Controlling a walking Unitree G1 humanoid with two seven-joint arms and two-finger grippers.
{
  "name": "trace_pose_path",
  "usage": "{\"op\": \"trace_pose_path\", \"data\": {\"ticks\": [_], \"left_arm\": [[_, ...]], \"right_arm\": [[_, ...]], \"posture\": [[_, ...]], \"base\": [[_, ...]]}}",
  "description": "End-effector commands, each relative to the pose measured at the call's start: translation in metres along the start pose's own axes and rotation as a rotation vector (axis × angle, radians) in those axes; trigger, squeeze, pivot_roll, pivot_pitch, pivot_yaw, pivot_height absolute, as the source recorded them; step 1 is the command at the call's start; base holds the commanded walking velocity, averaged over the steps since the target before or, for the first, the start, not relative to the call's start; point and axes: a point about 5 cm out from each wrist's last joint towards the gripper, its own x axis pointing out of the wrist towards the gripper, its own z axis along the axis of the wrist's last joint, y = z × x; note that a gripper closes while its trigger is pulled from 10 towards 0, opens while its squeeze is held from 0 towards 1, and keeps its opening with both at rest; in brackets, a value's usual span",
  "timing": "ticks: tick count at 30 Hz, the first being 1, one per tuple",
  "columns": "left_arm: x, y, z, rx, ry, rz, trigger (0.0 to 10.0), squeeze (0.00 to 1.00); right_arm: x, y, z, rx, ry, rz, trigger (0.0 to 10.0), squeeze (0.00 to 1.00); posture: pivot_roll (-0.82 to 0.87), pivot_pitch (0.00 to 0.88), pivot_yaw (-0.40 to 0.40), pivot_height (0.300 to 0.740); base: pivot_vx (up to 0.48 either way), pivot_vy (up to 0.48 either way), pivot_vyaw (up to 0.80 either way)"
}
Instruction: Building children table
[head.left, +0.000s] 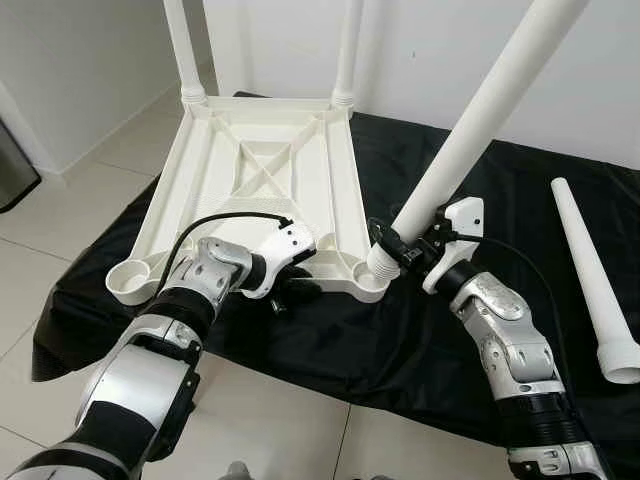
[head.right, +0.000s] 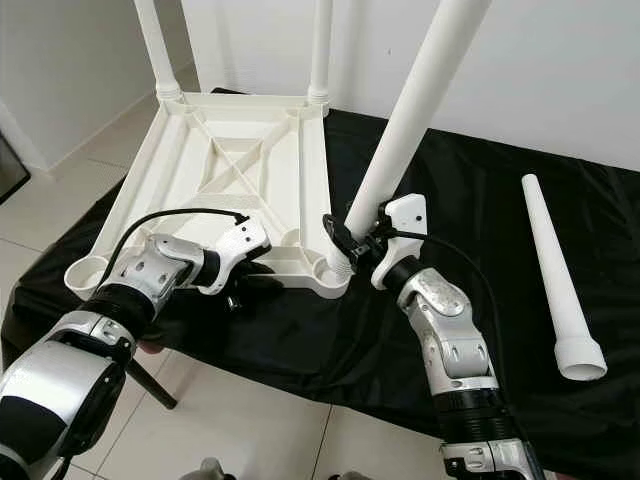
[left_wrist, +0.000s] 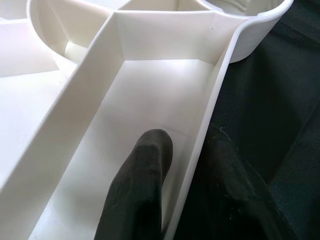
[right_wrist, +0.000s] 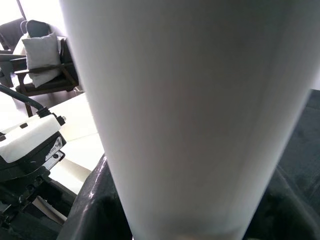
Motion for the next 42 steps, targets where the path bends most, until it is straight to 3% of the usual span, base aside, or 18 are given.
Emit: {"op": "trace_pose_path", "data": {"ticks": [1,21,42], "left_arm": [[0.000,0.008,-0.003,0.014,0.011,0.185,10.0,0.00],[-0.005,0.009,-0.002,0.043,-0.002,0.195,10.0,0.00],[-0.004,0.004,-0.001,0.130,0.004,0.212,10.0,0.00]], "right_arm": [[0.001,-0.001,0.002,-0.011,-0.008,-0.003,10.0,0.00],[0.008,0.001,0.004,-0.011,-0.015,0.016,10.0,0.00],[-0.009,0.013,-0.024,-0.017,0.073,0.024,10.0,0.00]], "posture": [[-0.06,0.031,-0.013,0.740],[-0.03,0.037,-0.019,0.740],[-0.04,0.020,-0.010,0.740]], "base": [[0.000,0.000,0.00],[0.000,0.000,0.00],[0.000,0.000,0.00]]}}
